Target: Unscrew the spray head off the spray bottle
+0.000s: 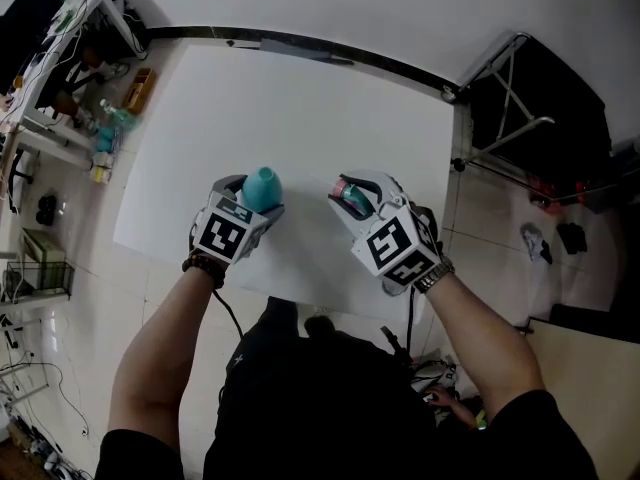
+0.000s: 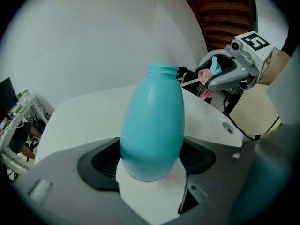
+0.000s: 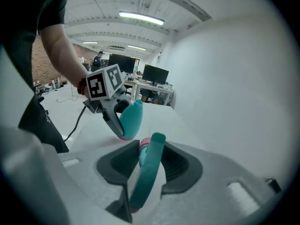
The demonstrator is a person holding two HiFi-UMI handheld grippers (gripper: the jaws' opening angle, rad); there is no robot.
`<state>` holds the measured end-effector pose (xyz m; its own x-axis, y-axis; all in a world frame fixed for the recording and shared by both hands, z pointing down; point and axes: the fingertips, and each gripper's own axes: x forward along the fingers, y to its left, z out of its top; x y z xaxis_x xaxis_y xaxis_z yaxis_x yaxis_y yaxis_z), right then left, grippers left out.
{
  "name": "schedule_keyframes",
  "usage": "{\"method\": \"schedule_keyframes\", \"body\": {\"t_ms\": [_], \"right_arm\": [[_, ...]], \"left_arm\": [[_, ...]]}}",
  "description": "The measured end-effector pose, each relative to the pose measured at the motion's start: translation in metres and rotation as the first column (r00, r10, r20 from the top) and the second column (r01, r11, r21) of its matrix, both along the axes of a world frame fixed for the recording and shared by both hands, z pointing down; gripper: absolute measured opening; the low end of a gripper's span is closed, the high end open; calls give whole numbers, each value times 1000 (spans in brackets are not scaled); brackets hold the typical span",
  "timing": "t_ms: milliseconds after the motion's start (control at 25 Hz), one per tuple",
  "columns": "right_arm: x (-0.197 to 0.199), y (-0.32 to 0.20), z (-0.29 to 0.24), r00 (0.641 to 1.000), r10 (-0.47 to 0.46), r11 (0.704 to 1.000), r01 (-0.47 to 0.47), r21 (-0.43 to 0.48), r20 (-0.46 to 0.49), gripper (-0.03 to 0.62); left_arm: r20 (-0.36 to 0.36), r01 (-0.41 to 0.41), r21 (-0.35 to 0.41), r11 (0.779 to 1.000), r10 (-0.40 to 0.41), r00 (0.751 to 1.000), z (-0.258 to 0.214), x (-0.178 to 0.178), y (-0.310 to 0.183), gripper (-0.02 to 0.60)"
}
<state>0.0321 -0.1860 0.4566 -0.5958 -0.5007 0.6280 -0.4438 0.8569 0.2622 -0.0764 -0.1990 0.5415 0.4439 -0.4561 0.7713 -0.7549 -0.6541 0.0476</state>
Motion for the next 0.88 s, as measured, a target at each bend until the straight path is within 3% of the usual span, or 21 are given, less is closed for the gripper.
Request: {"method": "schedule_keyframes", "body": {"t_ms": [320,880], "right_arm": [[-11,-13,45,993,111,991,-109,-76,30,132],[-16,-26,98,977,199,964,-181,-196,80,133]], "left_arm": [[-47,39,37,999,-37,998,6,11,-14,413],[-85,-9,62,998,14,996,22,32,-25,413]]}}
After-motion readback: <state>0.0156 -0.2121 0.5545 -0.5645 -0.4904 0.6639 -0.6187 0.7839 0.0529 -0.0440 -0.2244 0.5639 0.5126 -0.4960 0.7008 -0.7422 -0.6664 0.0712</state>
